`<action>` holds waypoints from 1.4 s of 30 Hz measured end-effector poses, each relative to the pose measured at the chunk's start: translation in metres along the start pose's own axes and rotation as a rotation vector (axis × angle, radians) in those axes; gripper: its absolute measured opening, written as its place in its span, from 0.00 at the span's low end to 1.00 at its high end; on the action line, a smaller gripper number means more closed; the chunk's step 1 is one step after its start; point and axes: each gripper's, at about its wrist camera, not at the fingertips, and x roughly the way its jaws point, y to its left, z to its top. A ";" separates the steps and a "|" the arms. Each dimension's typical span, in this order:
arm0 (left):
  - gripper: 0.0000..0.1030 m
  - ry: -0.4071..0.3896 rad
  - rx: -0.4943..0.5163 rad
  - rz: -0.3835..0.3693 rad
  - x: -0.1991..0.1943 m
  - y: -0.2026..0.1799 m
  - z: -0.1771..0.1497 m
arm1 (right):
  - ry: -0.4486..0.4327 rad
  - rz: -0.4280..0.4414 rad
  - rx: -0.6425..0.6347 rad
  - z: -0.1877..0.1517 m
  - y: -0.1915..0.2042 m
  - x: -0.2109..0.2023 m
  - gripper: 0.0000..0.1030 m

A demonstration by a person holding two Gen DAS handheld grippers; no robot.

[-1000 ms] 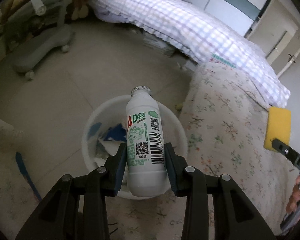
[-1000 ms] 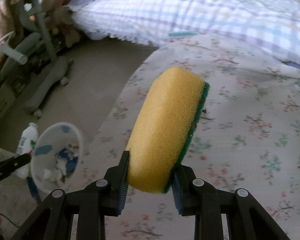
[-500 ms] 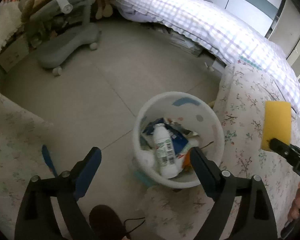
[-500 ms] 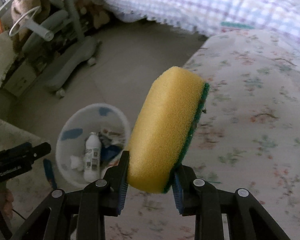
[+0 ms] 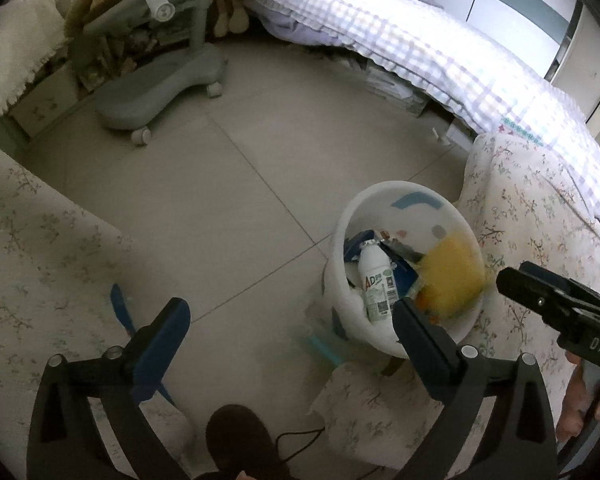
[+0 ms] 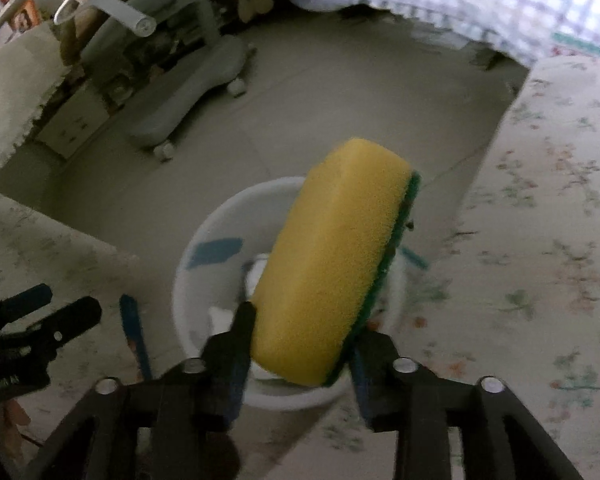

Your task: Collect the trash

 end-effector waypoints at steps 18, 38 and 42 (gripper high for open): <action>1.00 -0.122 0.116 -0.069 -0.096 -0.059 -0.051 | -0.114 -0.364 0.048 -0.043 0.001 -0.130 0.88; 1.00 -0.201 0.210 -0.044 -0.125 -0.112 -0.099 | -0.276 -0.573 0.218 -0.143 -0.043 -0.186 0.97; 1.00 -0.200 0.211 -0.038 -0.124 -0.115 -0.100 | -0.264 -0.550 0.245 -0.145 -0.050 -0.185 0.97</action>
